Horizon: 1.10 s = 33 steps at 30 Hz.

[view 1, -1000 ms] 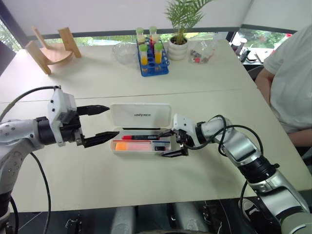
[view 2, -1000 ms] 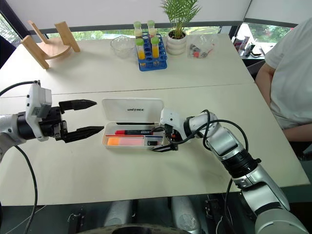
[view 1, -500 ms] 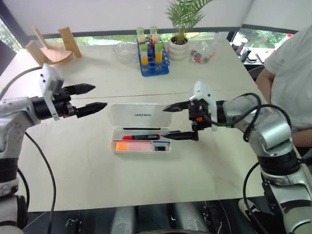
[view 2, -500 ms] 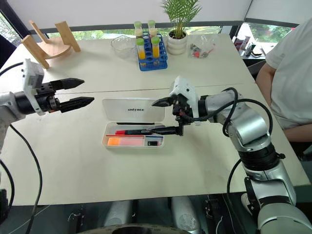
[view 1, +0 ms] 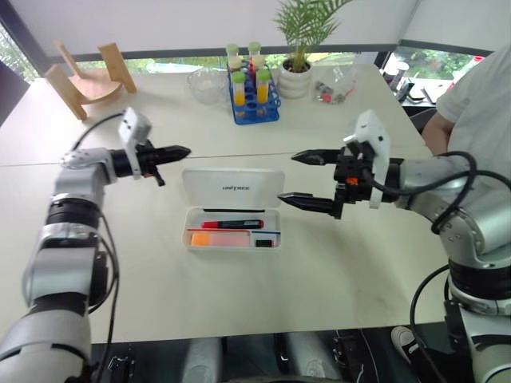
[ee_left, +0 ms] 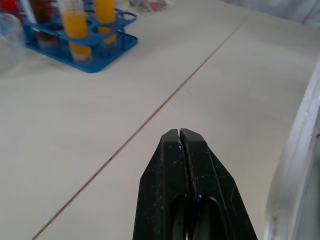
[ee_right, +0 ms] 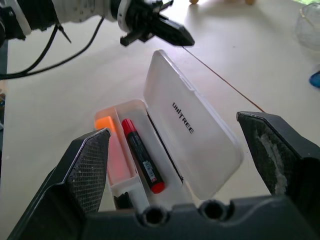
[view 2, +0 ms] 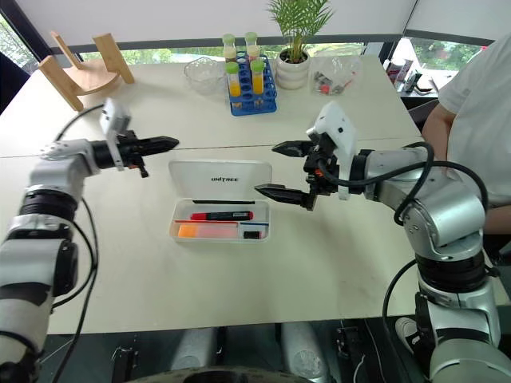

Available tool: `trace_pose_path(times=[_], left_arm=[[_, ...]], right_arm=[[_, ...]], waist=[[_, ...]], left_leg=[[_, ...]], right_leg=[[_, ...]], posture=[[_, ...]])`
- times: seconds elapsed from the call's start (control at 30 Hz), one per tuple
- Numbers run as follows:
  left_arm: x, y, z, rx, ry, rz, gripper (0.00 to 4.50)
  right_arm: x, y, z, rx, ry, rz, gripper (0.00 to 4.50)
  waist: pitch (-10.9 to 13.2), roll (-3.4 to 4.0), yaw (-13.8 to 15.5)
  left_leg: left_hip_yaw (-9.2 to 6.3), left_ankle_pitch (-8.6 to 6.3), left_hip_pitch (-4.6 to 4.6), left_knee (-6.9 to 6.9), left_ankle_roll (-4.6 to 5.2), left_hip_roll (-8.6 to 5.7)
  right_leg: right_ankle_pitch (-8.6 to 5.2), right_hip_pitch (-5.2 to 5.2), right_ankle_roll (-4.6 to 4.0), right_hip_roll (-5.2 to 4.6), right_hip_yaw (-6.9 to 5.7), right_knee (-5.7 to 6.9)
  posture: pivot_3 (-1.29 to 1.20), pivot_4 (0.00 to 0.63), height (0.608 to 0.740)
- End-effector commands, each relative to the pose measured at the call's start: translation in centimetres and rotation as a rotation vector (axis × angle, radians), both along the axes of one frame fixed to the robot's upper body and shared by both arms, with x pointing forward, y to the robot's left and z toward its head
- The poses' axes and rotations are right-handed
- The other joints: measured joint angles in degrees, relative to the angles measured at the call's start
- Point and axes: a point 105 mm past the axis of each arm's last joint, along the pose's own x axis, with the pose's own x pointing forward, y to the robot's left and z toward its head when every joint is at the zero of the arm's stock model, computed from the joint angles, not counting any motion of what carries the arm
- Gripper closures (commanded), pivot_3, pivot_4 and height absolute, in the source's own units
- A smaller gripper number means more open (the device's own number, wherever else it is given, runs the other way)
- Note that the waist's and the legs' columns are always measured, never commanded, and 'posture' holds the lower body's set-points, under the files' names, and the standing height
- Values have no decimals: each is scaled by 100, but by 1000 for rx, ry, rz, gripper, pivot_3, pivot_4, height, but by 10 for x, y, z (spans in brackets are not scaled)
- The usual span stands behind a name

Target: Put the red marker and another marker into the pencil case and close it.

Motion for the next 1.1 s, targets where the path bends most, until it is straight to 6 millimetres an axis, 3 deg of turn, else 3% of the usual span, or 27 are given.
trace_pose_path(times=[0.03,0.13,0.3,0.43,0.5,0.67,0.83,0.97,1.03,1.1], left_arm=[[-7,-12,1,23,11,-123,4468],[-16,-16,0,17,47,-220,4468],[-37,-7,8,29,90,-323,4468],[-77,-11,3,84,159,-455,4468],[-88,-15,0,103,181,-497,4468],[-91,-32,-10,121,170,-531,4468],[-94,-63,-64,184,201,-523,4468],[-92,-54,-121,424,216,-426,4468],[-93,-47,-133,465,219,-415,4468],[-90,-44,-127,428,220,-385,4468]], right_arm=[[-6,-7,11,1,-50,-28,0],[-7,-11,10,-12,-53,-51,0],[-8,-16,9,-16,-58,-80,0],[-7,-21,4,-40,-60,-100,0],[-7,-21,3,-44,-60,-100,0],[-7,-21,4,-45,-65,-99,0],[-6,-20,3,-46,-68,-105,0],[-5,-21,2,-48,-70,-117,0],[-5,-21,1,-48,-73,-124,0],[-4,-22,1,-43,-74,-129,0]], waist=[[0,0,-34],[0,0,-54],[0,0,-44],[0,3,-62],[0,4,-17],[0,4,111],[-1,4,128],[-28,35,137],[-51,57,134],[-73,58,112]], left_leg=[[0,0,-1,0,0,0],[0,0,0,-4,1,2],[-1,0,-1,-2,1,2],[1,0,3,-11,0,8],[0,1,3,-10,0,10],[1,2,6,13,-2,3],[0,1,8,10,-1,1],[-2,-1,18,3,3,3],[-1,-1,48,4,3,1],[5,-2,120,-2,5,0]], right_leg=[[0,-1,0,0,0,0],[0,-5,0,4,1,3],[0,-5,0,3,1,7],[-1,-5,0,2,11,6],[-1,-5,-1,2,9,6],[0,8,2,-1,7,7],[1,12,3,0,6,5],[0,17,1,2,6,4],[0,49,1,0,7,3],[-4,116,-1,0,13,-7]], posture=[[0,150,740],[0,150,740],[0,150,740],[0,150,740],[0,150,740],[0,150,740],[0,150,740],[0,150,740],[0,150,740],[0,150,740]])
